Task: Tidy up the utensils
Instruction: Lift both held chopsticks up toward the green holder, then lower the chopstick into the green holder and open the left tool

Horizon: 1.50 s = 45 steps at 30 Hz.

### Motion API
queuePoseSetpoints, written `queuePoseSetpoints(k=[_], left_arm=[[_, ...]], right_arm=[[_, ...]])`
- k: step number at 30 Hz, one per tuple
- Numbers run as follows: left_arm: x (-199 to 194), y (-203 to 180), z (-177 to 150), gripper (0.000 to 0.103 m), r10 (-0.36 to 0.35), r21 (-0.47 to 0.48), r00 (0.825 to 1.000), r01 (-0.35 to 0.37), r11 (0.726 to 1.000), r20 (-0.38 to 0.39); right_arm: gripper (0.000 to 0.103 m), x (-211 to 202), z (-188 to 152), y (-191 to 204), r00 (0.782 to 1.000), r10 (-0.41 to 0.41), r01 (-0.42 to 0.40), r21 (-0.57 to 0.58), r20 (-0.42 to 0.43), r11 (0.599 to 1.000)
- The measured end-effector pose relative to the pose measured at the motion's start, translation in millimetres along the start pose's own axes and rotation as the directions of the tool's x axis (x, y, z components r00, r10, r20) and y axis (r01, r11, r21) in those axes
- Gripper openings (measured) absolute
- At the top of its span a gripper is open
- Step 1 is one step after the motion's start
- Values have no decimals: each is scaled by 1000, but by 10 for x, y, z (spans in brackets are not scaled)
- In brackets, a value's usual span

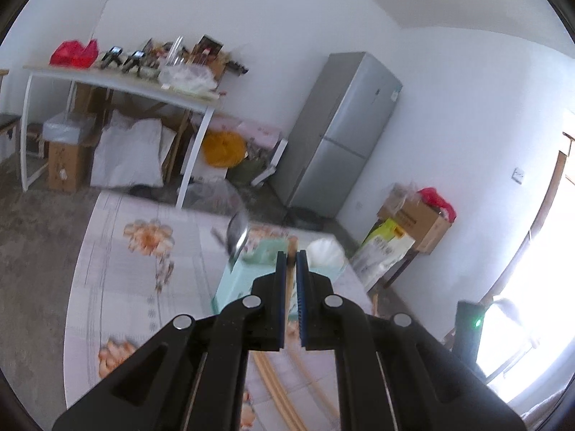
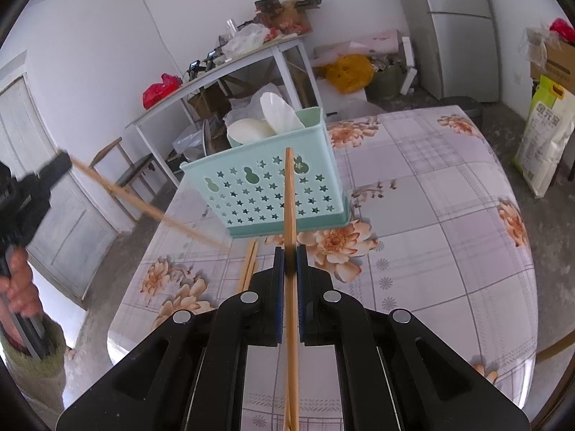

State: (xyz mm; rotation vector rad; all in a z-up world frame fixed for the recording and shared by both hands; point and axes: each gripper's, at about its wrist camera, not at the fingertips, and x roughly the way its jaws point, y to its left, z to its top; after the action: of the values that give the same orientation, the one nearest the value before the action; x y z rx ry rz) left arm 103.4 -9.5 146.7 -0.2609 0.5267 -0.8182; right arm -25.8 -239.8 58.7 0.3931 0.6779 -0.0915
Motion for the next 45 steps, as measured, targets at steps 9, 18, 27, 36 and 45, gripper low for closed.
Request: queuePoseSetpoints(k=[9,18,27,36,45], left_arm=[[69,-341,534,4,-49,86,993,40,996,104],[274,-439,956,4,-18,118,984,-4,993,180],[601,-433,1136,4,42,152,974,-77,985,223],[979,-264,1049,4,133,184,961,-180,966,243],[1313,55,507,5,178,138,975,-196,971,133]], right_arm=[[5,-44,-3,-56,1000,11,-11,20,9,1000],[5,-7,10,-174,1000,26,-26,52,0,998],[5,42,49,-233,999,31,-30,67,-8,997],[5,107,66,-261,999,33,-32,74,-16,997],[5,71,79,-274,1000,18,-17,68,-12,998]])
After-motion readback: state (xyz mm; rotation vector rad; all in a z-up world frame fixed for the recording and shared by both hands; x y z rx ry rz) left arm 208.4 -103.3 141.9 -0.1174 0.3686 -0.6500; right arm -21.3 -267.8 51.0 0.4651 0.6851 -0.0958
